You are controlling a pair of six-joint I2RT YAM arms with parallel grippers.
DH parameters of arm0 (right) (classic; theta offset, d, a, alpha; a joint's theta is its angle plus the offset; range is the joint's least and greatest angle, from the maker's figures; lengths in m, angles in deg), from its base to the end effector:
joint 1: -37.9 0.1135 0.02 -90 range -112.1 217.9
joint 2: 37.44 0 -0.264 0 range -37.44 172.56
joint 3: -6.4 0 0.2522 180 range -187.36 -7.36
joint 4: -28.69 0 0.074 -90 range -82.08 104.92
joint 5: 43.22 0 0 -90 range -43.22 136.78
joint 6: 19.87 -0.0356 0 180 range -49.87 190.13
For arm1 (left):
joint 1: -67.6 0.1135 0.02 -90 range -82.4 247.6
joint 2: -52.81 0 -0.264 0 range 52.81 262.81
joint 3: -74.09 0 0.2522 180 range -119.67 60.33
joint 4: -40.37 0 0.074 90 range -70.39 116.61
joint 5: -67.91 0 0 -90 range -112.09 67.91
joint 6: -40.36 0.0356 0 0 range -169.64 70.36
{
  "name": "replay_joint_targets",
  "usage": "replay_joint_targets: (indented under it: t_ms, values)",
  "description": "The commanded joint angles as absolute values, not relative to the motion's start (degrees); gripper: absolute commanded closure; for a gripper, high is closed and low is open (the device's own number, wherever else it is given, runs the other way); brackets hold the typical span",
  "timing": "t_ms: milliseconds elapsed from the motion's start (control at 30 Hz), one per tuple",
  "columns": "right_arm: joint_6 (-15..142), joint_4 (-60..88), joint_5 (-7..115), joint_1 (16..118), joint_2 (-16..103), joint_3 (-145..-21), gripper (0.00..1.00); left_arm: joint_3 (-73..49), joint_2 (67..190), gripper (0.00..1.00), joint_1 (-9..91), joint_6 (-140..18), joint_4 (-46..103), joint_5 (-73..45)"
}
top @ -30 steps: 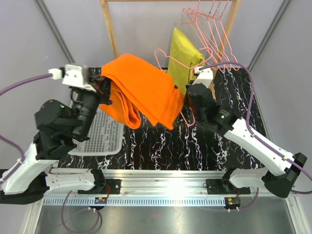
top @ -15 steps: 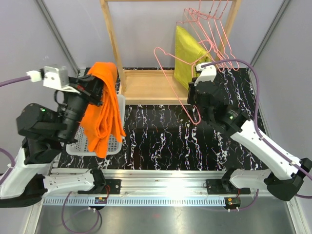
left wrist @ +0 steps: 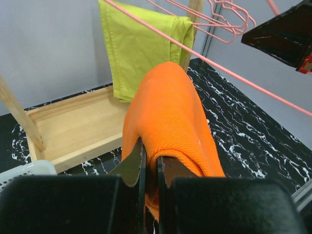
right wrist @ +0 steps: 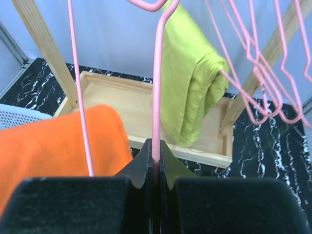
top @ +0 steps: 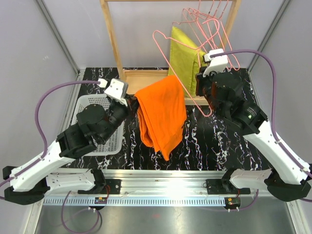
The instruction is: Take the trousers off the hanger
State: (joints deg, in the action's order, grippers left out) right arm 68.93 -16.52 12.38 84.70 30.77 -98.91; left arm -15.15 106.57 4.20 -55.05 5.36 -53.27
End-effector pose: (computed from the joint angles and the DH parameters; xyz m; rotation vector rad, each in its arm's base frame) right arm 0.1690 0.1506 0.4962 -0.2282 1.6733 0.1143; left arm 0.0943 -0.1471 0.4737 0.3647 1.5449 -0.5188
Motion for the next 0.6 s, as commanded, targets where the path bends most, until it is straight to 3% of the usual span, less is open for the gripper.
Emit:
replay_joint_targets:
  t_ms: [0, 300, 567]
  values:
    - [73.55, -15.66, 11.54, 84.39, 32.16, -103.77, 1.00, -18.24, 102.56, 1.00, 5.98, -57.29, 15.11, -56.71]
    - [73.47, -15.75, 10.39, 84.39, 37.35, -109.32, 1.00, -28.08, 103.53, 1.00, 19.07, -60.89, 0.00, -62.86]
    - [73.20, -14.52, 10.48, 84.48, 38.32, -109.75, 1.00, -24.06, 100.80, 1.00, 25.48, -57.63, -2.13, -74.29]
